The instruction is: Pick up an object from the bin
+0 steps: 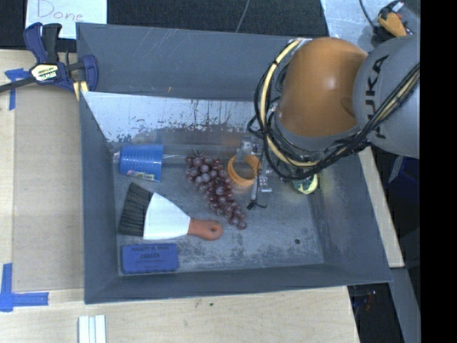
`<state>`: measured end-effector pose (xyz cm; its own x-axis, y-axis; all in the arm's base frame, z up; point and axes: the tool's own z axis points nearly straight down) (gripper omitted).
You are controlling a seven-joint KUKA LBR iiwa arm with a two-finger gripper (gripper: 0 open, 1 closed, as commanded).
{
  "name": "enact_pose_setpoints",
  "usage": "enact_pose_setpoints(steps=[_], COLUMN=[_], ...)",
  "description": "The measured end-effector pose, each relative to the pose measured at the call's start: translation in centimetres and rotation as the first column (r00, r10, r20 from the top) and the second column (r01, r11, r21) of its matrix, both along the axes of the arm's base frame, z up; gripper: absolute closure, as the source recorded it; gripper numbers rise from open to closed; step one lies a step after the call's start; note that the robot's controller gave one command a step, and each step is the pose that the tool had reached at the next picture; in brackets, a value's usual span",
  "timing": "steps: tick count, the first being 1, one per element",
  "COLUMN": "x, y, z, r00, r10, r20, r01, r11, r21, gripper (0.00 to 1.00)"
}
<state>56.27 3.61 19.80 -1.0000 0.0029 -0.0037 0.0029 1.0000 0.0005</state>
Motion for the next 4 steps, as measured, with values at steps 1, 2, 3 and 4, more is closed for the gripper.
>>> enact_pose_setpoints(steps=[1,2,3,4], x=[0.0,-0.5,1.4,0.4], y=[0.0,1.8,2.6,2.6], z=[0.0,-7.8,-8.1,-6.8], r00=[1.0,0.997,0.998,0.998], r10=[0.0,-0.072,-0.061,-0.065], r20=[0.0,-0.005,0.015,0.009], r01=[0.0,0.072,0.061,0.065], r11=[1.0,0.997,0.998,0.998], r21=[0.0,0.0,0.001,0.001], gripper=[0.0,0.0,0.0,0.0])
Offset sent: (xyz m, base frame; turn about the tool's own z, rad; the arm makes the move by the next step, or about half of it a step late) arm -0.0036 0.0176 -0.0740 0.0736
